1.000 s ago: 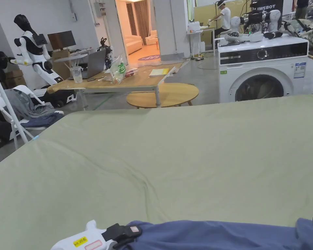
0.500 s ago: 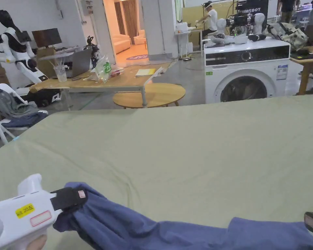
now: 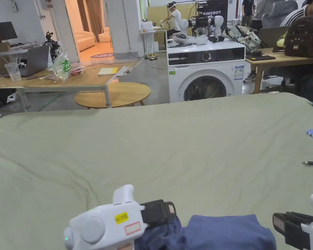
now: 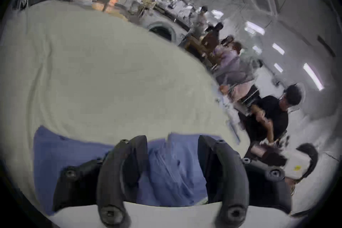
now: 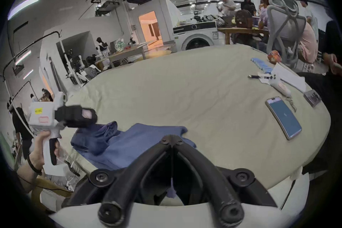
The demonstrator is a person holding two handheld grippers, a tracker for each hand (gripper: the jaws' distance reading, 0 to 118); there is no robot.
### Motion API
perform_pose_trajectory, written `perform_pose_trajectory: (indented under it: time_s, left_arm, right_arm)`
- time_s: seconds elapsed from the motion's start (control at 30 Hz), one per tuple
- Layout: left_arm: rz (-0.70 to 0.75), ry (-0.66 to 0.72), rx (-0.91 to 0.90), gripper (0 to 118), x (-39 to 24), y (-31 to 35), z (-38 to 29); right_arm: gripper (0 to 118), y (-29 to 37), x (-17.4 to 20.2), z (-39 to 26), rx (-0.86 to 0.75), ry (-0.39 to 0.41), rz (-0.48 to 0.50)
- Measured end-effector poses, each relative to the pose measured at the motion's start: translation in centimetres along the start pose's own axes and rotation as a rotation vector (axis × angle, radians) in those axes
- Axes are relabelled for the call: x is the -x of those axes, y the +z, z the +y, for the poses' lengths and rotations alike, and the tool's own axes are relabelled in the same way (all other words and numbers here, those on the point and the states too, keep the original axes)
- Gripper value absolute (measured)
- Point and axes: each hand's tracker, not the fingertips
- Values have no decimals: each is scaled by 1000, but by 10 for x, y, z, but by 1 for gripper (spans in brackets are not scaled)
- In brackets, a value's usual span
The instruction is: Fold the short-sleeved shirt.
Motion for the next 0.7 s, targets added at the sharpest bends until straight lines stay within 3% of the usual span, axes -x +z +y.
perform_pose_trajectory:
  time_s: [0.03, 0.07, 0.1, 0.13, 0.2, 0.3, 0.33, 0.37, 0.4, 0.47, 0.57, 0.67, 0.7]
  left_arm:
    - [38, 7, -38, 55, 4, 7, 4]
    - [77, 16, -58, 35, 8, 12, 7]
    - [99, 22, -41, 4, 13, 15, 8]
    - [89, 28, -14, 0, 21, 13, 6]
    - [74, 40, 75, 0, 27, 1, -7]
    - [-52, -29, 339, 0, 27, -44, -40]
    - [-26, -65, 415, 0, 23, -61, -55]
    - [26, -110, 424, 0, 20, -67, -65]
    - [-3, -110, 315, 0, 17, -61, -63]
    - [-18, -39, 321, 0, 18, -48, -44]
    - [-19, -119, 90, 19, 14, 5, -24]
    - [-48, 5, 16, 87, 42, 54, 5]
    - [-38, 95, 4, 90, 57, 70, 10]
  right_arm:
    - [0, 0, -5, -2, 4, -18, -2]
    - [0, 1, -8, -4, 7, -31, -5]
    - [0, 1, -11, -6, 9, -38, -3]
    - [0, 0, -14, -8, 10, -48, 1]
    - [0, 0, -13, -9, 18, -68, 10]
    - [0, -5, -11, -10, 25, -79, 17]
    - [0, -8, -11, -10, 29, -79, 21]
    - [0, -8, -8, -11, 33, -72, 25]
    - [0, -7, -5, -11, 36, -55, 29]
    - [0, -7, 5, -11, 41, -16, 31]
    - [0, -13, 8, -9, 48, -7, 40]
    - [0, -22, 9, -8, 52, -56, 75]
    - [0, -26, 8, -8, 61, -72, 83]
